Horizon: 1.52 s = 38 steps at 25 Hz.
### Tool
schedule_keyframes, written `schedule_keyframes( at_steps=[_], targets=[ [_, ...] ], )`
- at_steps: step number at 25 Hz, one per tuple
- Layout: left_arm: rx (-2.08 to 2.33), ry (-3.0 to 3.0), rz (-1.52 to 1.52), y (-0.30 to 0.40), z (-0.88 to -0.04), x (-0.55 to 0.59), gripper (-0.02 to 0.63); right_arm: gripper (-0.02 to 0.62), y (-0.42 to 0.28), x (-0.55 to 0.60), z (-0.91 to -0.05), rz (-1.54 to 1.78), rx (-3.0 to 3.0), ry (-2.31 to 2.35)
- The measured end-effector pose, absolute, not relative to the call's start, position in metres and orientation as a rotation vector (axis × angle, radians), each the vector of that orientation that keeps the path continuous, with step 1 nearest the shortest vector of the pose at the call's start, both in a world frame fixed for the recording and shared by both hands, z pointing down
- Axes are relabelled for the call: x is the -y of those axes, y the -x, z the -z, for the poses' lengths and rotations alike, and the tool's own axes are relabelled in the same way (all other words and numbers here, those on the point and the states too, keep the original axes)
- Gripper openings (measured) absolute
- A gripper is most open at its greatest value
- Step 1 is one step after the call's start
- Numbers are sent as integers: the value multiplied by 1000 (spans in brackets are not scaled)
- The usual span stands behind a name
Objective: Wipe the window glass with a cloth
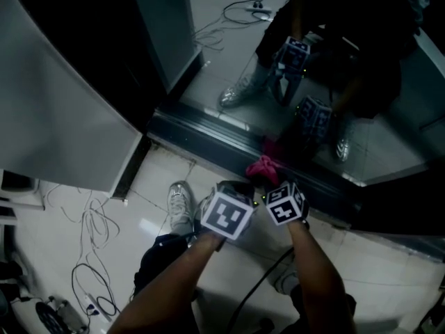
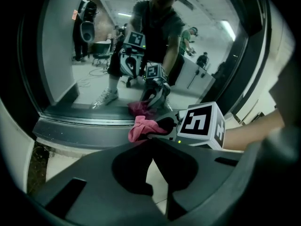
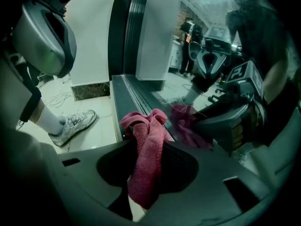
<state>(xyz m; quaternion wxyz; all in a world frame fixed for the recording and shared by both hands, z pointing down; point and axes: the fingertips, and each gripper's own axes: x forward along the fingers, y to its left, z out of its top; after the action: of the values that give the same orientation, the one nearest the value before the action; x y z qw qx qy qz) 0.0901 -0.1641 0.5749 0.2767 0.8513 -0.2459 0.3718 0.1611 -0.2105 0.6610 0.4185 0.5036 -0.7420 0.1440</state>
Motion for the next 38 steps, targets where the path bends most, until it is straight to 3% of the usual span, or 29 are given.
schedule_keyframes(
  at_steps=[16, 26, 38],
  targets=[
    [673, -2637, -936, -122, -473, 172, 5, 118, -183, 136, -466, -205, 2028, -1610],
    [514, -2755, -902, -189, -439, 118, 5, 118, -311, 65, -384, -200, 1866, -2208],
    [378, -2788, -965, -255, -452, 63, 5, 118, -423, -5, -385, -302, 1470, -2712]
  ],
)
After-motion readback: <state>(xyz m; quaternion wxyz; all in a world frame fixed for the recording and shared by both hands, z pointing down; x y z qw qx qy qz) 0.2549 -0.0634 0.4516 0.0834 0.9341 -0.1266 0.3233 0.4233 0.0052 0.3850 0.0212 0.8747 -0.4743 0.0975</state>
